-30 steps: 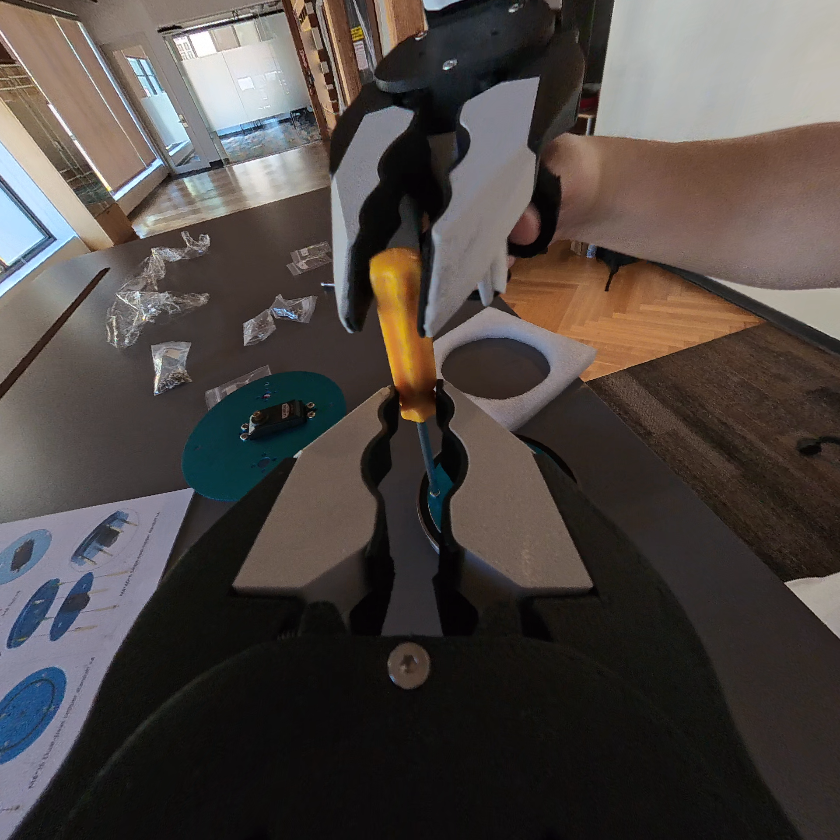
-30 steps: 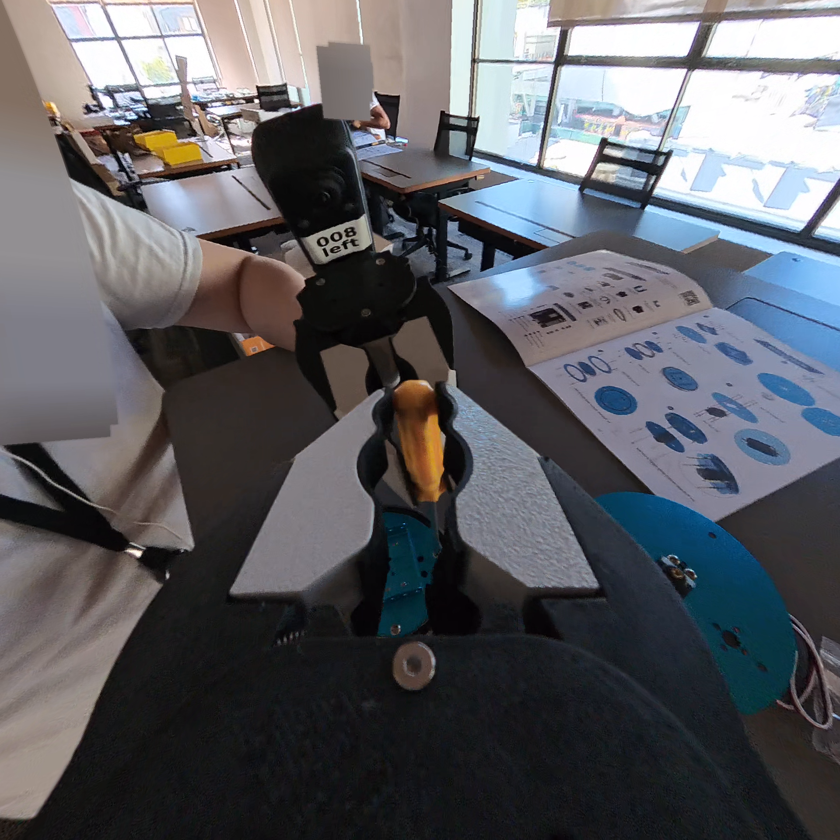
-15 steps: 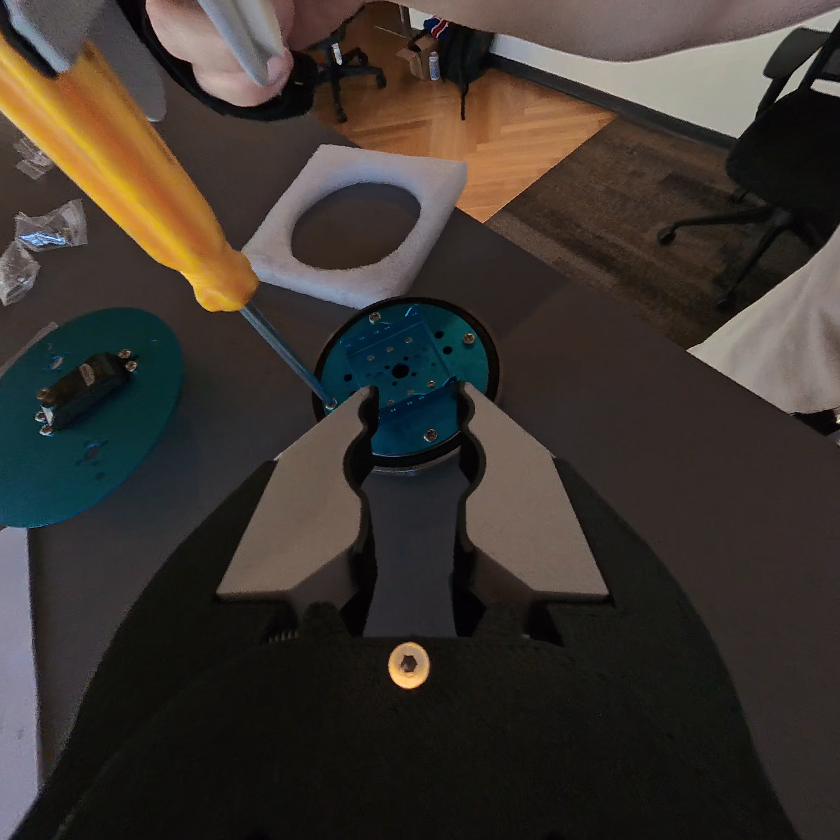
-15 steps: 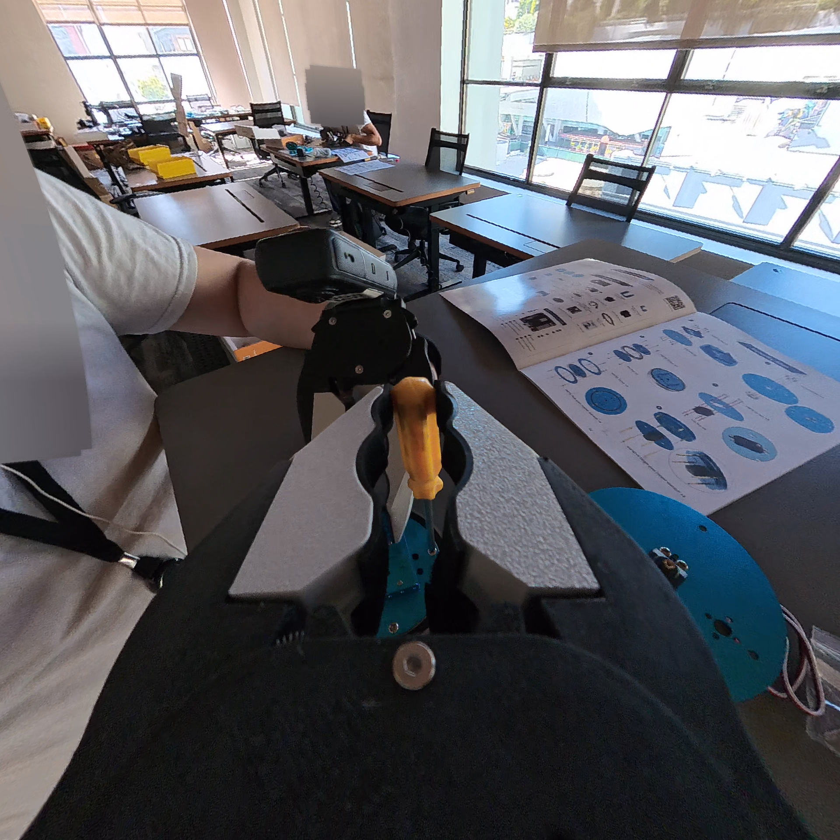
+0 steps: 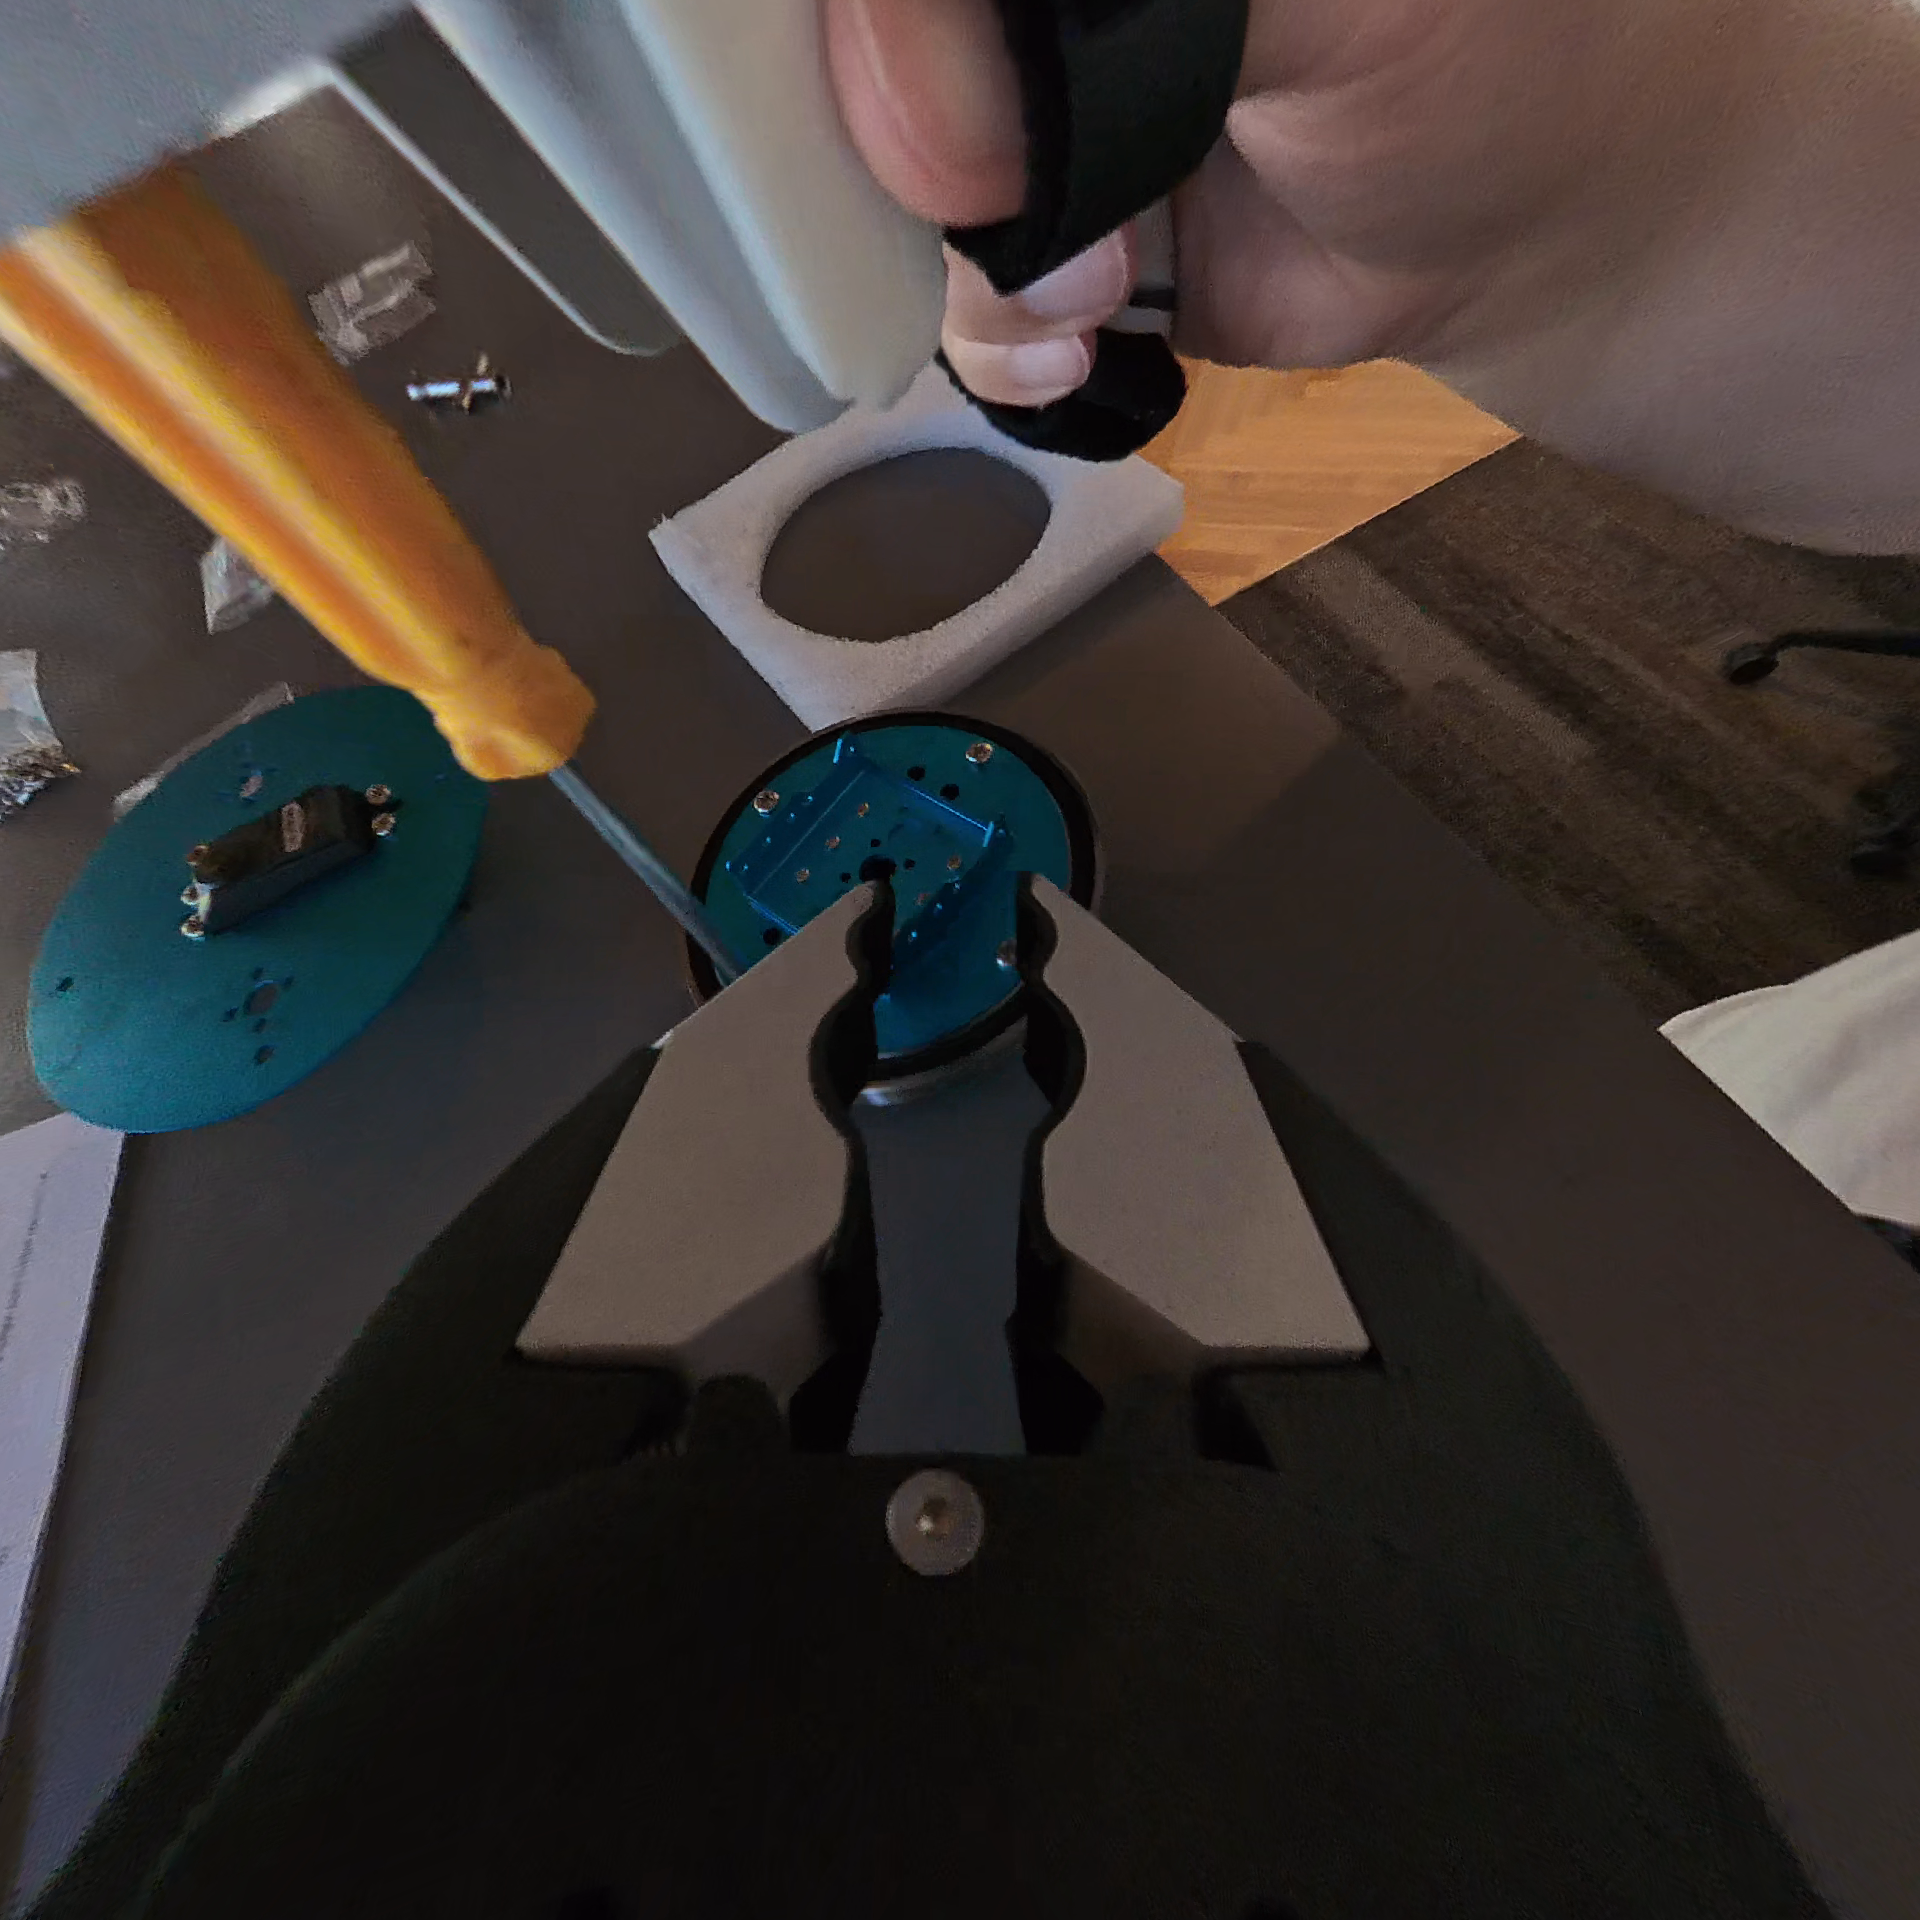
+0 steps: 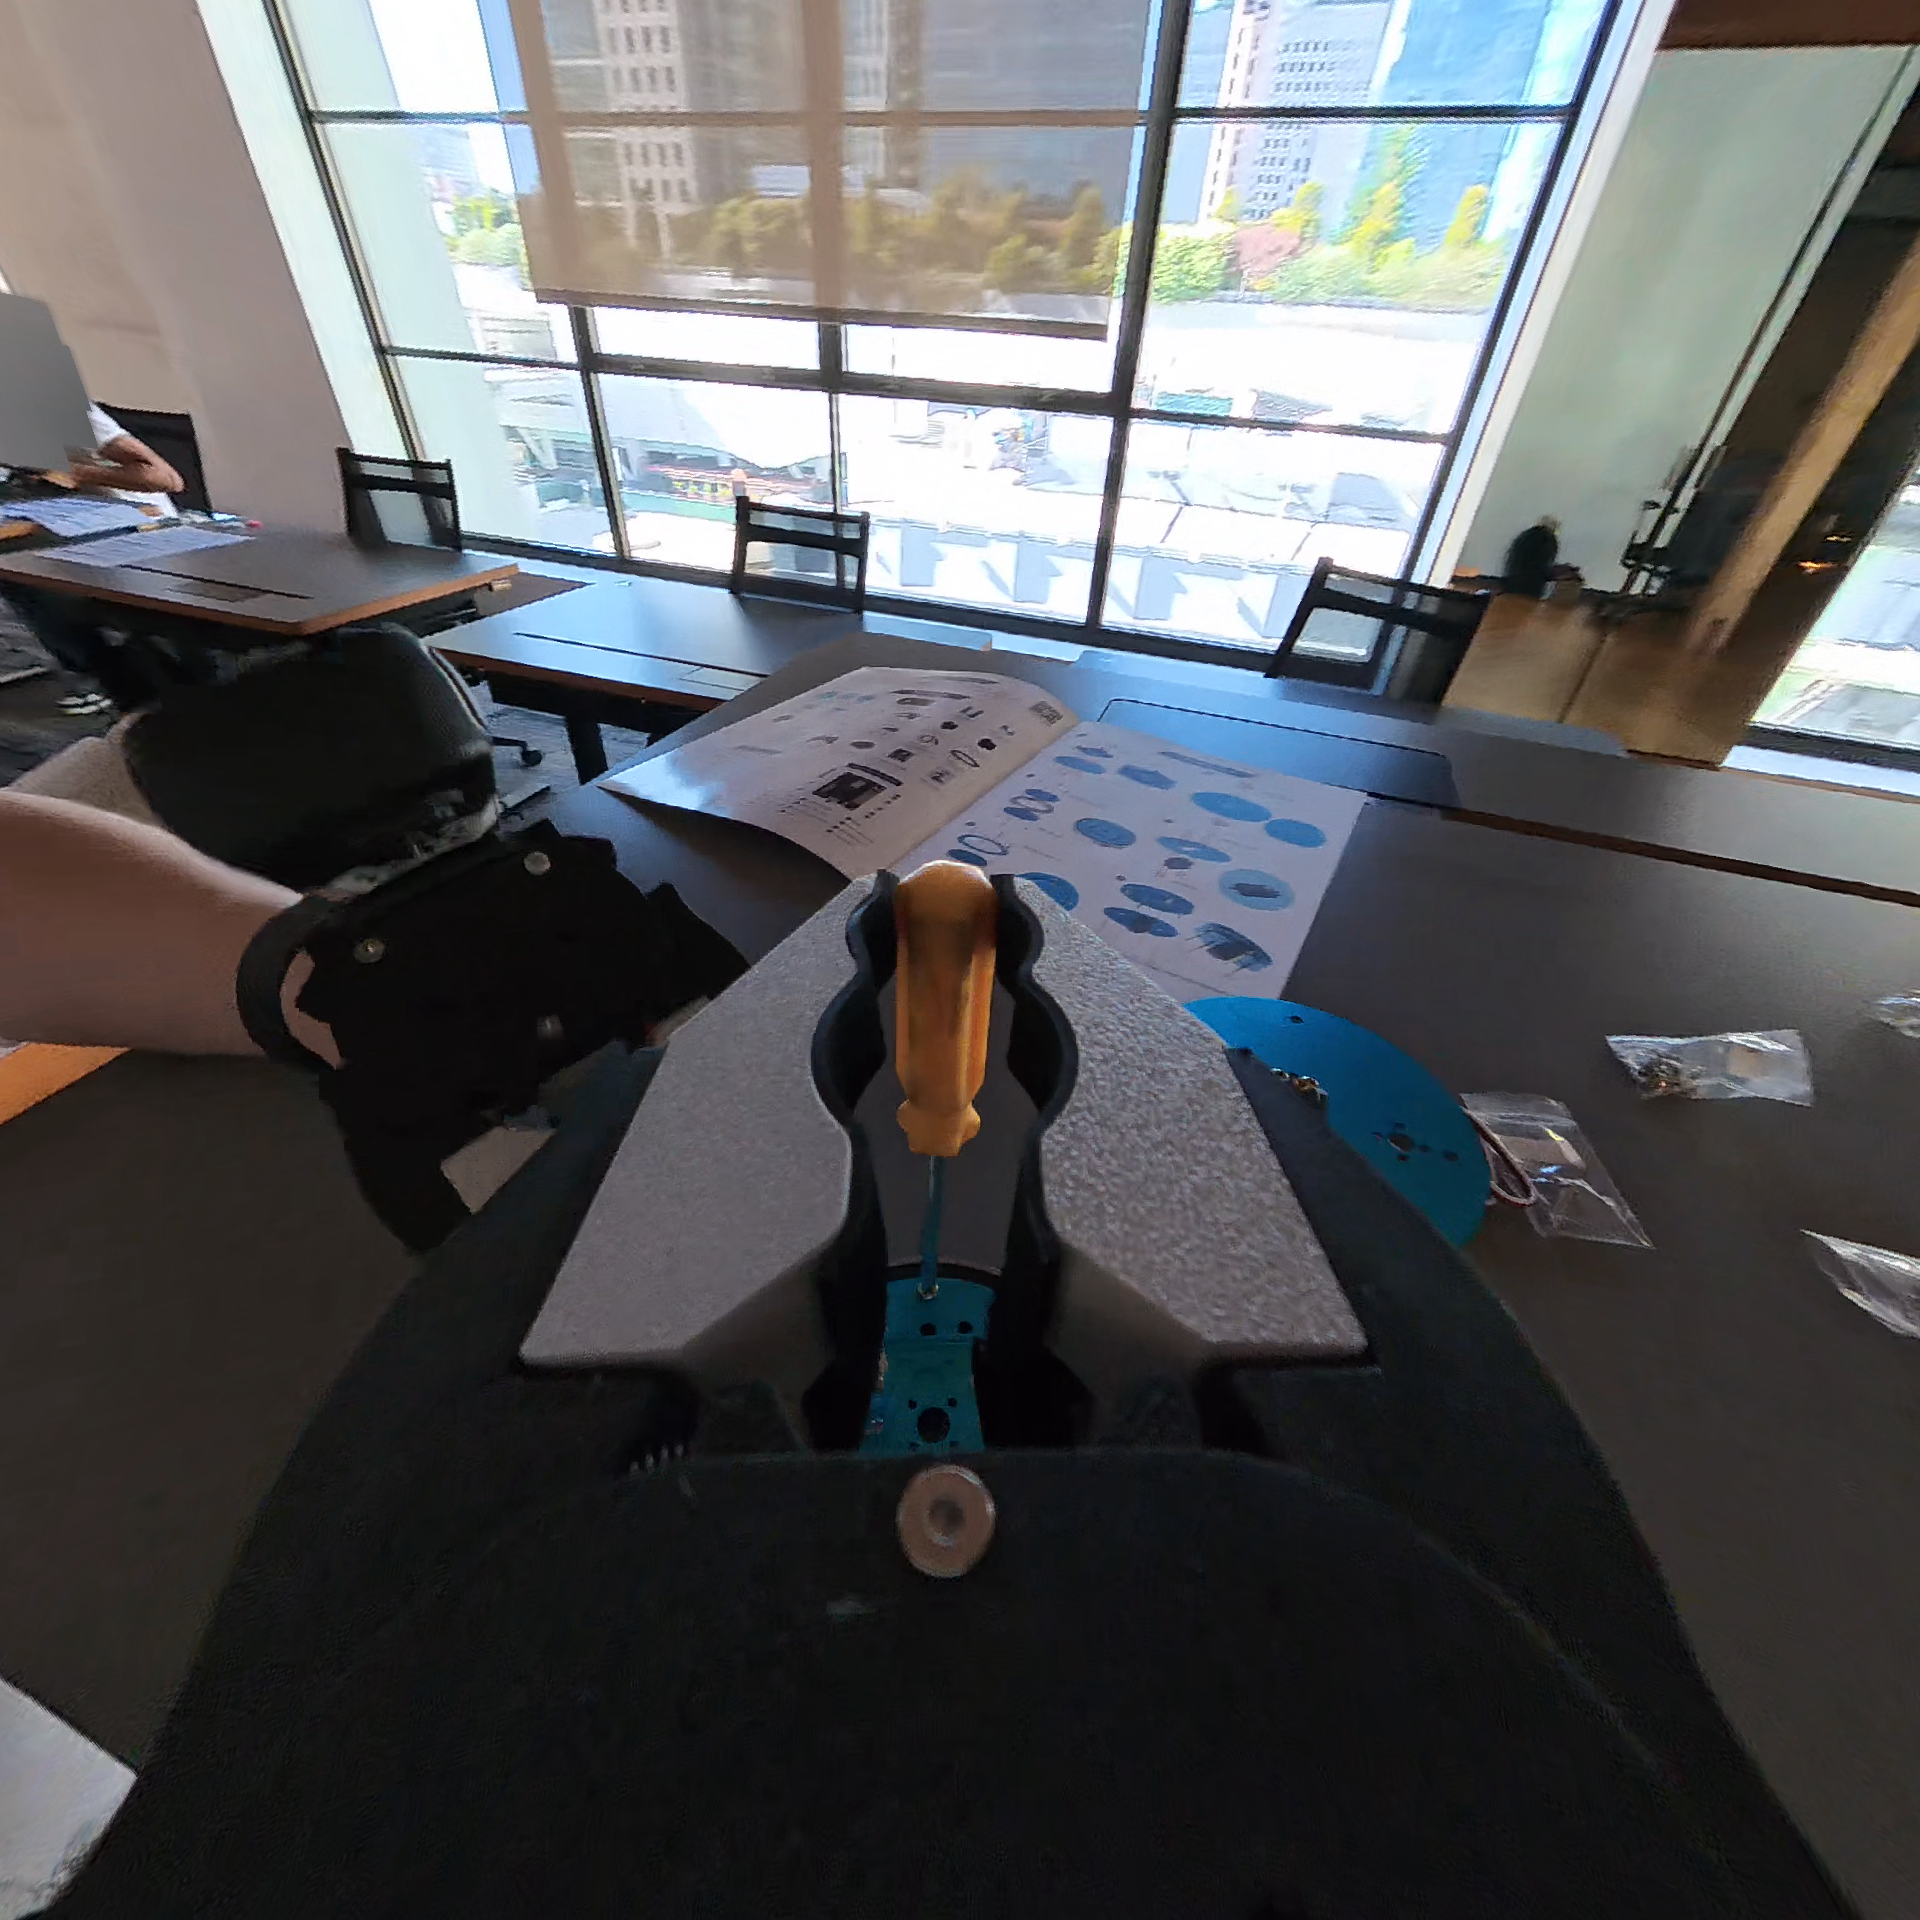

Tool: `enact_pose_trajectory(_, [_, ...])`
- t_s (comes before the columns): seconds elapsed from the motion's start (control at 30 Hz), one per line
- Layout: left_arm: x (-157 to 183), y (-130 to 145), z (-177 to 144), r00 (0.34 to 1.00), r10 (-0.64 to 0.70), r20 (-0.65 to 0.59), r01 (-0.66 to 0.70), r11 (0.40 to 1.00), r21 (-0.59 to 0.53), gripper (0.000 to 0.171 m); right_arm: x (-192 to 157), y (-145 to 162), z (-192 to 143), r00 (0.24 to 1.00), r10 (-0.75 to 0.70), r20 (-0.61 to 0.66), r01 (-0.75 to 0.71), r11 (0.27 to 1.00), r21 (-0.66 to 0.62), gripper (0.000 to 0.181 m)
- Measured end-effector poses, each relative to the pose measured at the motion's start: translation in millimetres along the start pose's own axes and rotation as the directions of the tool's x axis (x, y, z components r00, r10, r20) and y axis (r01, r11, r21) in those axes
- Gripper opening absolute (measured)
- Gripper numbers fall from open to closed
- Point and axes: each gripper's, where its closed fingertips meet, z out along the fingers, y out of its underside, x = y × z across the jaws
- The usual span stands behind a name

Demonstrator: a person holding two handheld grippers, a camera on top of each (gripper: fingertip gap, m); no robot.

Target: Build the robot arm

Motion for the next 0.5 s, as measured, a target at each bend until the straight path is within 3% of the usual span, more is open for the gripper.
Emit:
enact_pose_trajectory(0.1, [-22,-9,-29,0.996,-0.043,0.079,0.033,0.992,0.123,0.007,-3,0,-1,1.000,0.016,-0.012,-0.015,1.000,0.013,0.018])
enact_pose_trajectory(0.17, [-43,-9,-39,0.988,-0.109,0.108,0.091,0.984,0.156,0.010,-1,0,-1,0.999,0.030,-0.032,-0.029,0.999,0.013,0.018])
enact_pose_trajectory(0.27, [-54,3,-29,0.984,-0.171,0.053,0.166,0.983,0.076,0.024,5,0,-1,0.993,0.037,-0.112,-0.036,0.999,0.009,0.018])
enact_pose_trajectory(0.4, [-68,10,-24,0.974,-0.205,0.101,0.198,0.977,0.074,0.020,0,-1,0,0.972,0.022,-0.232,-0.013,0.999,0.040,0.018])
enact_pose_trajectory(0.5, [-68,16,-26,0.972,-0.207,0.116,0.203,0.978,0.045,0.020,-8,-2,5,0.970,-0.031,-0.242,0.033,0.999,0.003,0.018])
